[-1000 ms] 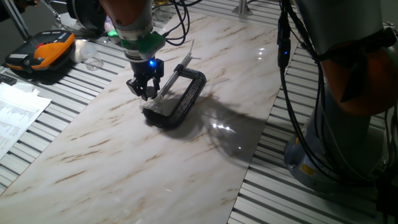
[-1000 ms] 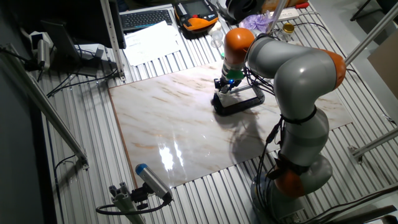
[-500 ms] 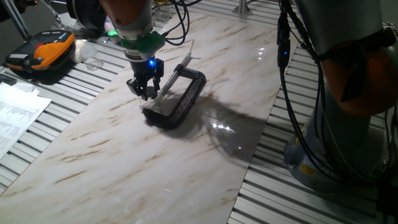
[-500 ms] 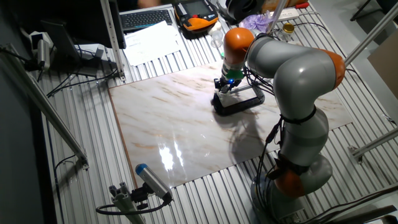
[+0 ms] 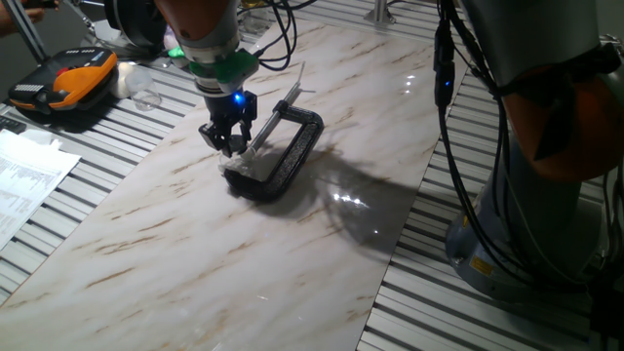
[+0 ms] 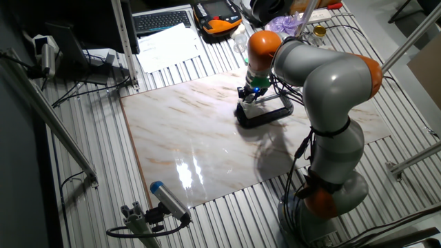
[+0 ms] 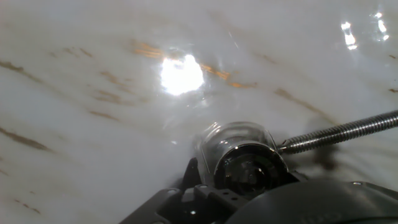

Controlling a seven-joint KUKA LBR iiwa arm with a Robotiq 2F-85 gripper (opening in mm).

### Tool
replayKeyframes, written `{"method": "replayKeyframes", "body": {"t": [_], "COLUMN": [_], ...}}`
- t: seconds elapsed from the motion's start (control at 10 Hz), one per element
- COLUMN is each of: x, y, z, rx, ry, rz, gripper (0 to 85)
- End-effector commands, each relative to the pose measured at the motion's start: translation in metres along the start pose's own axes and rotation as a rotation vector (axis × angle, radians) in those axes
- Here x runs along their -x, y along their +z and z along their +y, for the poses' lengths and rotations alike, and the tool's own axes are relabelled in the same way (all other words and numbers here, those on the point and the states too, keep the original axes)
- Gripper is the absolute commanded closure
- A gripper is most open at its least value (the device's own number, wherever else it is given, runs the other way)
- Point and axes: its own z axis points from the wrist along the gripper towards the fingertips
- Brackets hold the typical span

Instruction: Screw the lid onto the jar

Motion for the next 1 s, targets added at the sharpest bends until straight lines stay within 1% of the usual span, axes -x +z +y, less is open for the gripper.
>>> {"method": "replayKeyframes", "body": {"t": [0.0, 0.1, 0.3, 0.7, 0.9], "x": [0.0006, 0.0006, 0.0005, 0.0010, 0.0008], "y": [-0.0013, -0.0012, -0.0009, 0.0048, 0.0043], "z": [0.0005, 0.0005, 0.0007, -0.0011, -0.0002], "rx": [-0.006, -0.025, -0.023, -0.019, -0.022], "ry": [-0.001, -0.002, -0.005, -0.002, 0.008], "rz": [-0.001, -0.004, -0.001, -0.003, 0.002], "gripper": [51.0, 51.0, 51.0, 51.0, 51.0]}}
